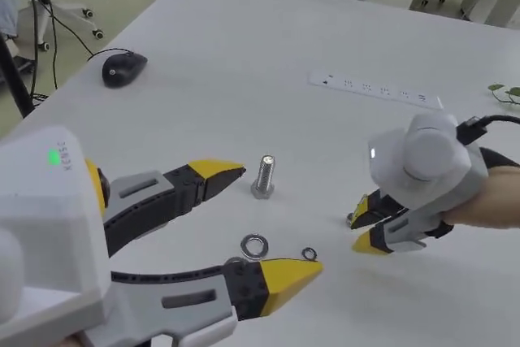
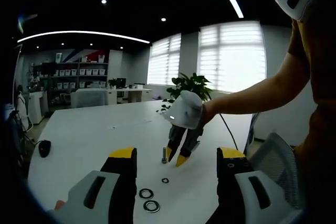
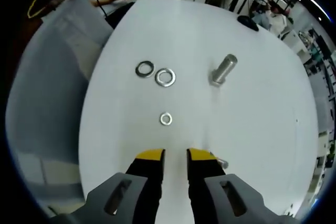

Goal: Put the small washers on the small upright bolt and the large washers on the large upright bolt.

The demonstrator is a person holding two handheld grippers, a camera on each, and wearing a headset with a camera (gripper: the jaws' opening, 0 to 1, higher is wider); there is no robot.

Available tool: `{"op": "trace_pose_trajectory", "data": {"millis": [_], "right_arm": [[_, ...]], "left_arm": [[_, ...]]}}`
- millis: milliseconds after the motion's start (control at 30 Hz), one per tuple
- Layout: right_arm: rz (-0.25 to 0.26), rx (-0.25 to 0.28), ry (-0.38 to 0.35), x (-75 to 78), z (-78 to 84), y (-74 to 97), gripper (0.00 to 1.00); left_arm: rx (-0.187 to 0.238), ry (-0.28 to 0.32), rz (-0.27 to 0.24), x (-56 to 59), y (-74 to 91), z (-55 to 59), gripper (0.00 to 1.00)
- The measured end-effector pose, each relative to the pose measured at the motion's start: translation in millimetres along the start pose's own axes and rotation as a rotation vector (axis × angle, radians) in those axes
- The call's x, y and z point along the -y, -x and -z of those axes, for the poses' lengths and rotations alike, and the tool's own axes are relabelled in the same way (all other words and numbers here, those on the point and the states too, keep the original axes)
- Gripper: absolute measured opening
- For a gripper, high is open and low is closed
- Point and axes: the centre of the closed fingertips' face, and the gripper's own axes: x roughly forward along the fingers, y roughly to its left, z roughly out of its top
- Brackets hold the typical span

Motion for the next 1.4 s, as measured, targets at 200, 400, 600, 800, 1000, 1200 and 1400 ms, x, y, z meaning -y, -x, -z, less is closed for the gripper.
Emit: {"op": "trace_pose_trajectory", "data": {"millis": [200, 400, 600, 800, 1000, 1200, 1400], "right_arm": [[-0.044, 0.001, 0.035, -6.4, -16.4, -19.7, 0.18], [-0.079, -0.016, 0.039, -7.1, -18.4, -37.7, 0.19], [-0.090, -0.024, 0.060, -6.5, -18.7, -38.8, 0.19], [-0.107, -0.030, 0.068, -7.5, -17.3, -38.6, 0.18], [-0.109, -0.031, 0.074, -6.6, -16.6, -39.0, 0.17], [-0.104, -0.035, 0.083, -6.2, -16.3, -39.7, 0.16], [-0.096, -0.034, 0.096, -6.7, -16.3, -40.0, 0.13]], "left_arm": [[0.007, -0.002, -0.015, -0.1, 4.6, -2.5, 0.61], [0.025, 0.004, -0.034, -2.3, 8.3, -6.6, 0.61], [0.026, 0.003, -0.047, -6.2, 10.8, -7.2, 0.61], [0.022, 0.011, -0.046, -5.7, 9.5, -4.7, 0.61], [0.020, 0.010, -0.030, -2.5, 6.6, -4.5, 0.61], [0.023, 0.008, -0.031, -2.8, 6.8, -5.5, 0.61], [0.024, 0.009, -0.033, -2.4, 6.6, -5.2, 0.61]]}}
